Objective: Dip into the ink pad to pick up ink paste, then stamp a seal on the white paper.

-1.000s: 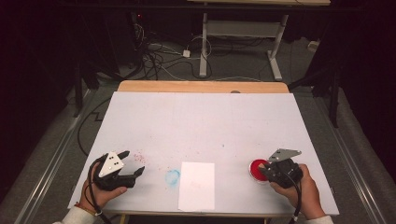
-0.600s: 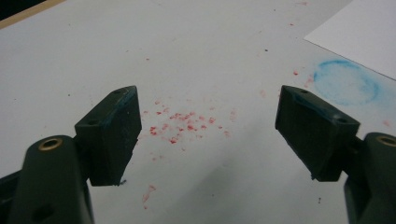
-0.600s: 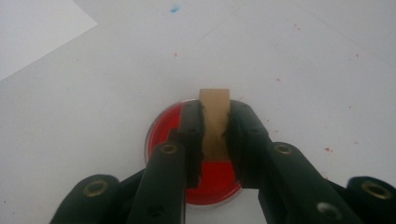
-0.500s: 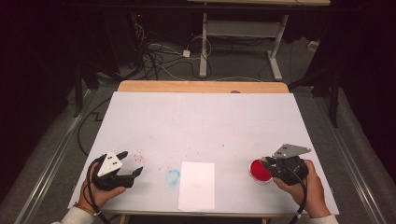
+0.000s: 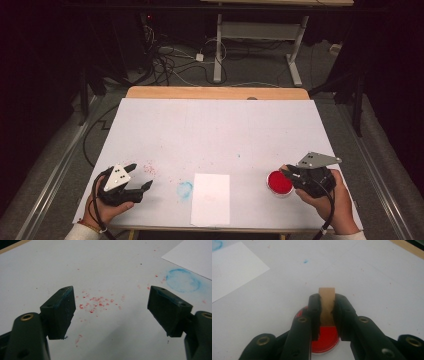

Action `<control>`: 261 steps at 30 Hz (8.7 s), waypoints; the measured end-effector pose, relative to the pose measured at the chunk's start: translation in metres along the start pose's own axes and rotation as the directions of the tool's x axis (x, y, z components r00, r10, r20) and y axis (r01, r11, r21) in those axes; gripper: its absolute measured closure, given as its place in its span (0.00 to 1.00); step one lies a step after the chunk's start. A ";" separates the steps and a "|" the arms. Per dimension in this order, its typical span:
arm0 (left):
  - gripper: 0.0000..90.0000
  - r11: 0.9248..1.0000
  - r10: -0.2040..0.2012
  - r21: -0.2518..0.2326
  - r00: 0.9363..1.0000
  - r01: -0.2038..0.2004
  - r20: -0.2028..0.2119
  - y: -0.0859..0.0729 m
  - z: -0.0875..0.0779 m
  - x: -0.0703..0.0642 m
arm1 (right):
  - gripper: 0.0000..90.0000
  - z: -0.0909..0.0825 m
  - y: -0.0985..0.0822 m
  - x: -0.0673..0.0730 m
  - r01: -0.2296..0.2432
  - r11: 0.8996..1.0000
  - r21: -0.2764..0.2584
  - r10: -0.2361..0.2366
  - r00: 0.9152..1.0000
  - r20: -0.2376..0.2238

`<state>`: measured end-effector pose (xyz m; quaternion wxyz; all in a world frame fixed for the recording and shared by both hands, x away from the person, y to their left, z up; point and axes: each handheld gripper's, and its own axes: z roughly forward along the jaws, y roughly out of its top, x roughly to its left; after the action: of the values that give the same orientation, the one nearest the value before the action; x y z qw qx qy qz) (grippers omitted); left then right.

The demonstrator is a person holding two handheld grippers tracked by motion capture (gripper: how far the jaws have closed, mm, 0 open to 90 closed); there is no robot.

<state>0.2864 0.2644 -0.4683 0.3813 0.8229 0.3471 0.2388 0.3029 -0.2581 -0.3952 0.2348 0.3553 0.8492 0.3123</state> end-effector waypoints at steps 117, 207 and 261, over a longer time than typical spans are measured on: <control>0.23 0.998 0.050 0.029 0.999 -0.050 0.002 0.003 0.002 -0.007 | 0.85 -0.010 -0.004 0.006 0.014 0.999 -0.043 -0.014 1.000 -0.001; 0.23 0.997 0.063 0.039 0.998 -0.064 0.022 -0.001 0.000 -0.010 | 0.85 0.076 0.076 0.121 0.290 0.957 -0.022 -0.283 0.911 -0.301; 0.23 0.996 0.074 0.046 0.997 -0.075 0.022 0.000 0.000 -0.011 | 0.85 0.116 0.060 0.146 0.373 0.924 0.084 -0.327 0.884 -0.333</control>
<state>0.2796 0.2564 -0.4697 0.3562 0.8464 0.3179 0.2361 0.3087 -0.0736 -0.4599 0.1235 0.1579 0.9462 0.2540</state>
